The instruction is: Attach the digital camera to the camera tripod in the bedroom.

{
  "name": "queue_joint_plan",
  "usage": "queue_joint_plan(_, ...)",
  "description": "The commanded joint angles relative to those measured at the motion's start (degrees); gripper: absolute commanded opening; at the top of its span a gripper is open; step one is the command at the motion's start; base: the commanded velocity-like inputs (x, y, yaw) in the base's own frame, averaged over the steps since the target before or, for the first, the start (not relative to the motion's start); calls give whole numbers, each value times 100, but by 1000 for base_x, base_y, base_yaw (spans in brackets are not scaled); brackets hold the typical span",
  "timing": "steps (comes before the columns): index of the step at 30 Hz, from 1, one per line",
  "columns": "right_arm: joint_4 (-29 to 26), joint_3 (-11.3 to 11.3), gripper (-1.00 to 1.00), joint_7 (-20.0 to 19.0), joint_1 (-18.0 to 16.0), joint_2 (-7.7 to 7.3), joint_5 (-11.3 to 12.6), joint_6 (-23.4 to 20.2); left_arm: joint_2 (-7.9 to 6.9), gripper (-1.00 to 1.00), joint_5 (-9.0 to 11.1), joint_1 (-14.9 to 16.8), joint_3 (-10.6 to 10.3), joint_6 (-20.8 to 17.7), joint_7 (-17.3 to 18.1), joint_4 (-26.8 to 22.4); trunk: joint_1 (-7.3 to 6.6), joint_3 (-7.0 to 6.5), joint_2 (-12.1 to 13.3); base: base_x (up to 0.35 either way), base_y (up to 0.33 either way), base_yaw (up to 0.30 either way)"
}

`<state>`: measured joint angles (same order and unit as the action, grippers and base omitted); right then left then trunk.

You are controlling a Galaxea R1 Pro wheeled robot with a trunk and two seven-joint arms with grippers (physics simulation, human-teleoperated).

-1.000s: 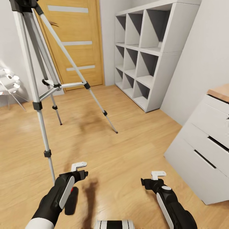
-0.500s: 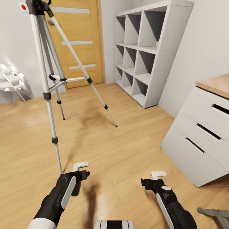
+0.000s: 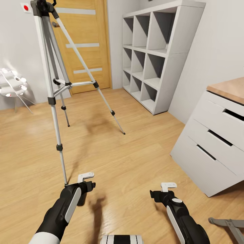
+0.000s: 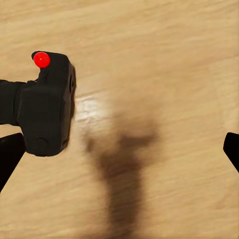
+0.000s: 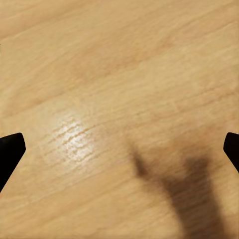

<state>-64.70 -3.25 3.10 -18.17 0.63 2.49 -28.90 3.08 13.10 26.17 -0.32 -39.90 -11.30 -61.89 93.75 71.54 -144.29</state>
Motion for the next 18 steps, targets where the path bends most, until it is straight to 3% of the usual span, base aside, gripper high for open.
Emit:
queue_joint_plan(1,-8,-9,100,33,-2,-1,26,-28,0,100,60,2,-3,-20,-48,-7,-1,5,-2,-4,0,0)
queue_joint_plan(18,0,-3,100,32,-2,-1,31,8,0,100,58,2,-4,-13,-47,-7,-1,5,-2,-1,0,0)
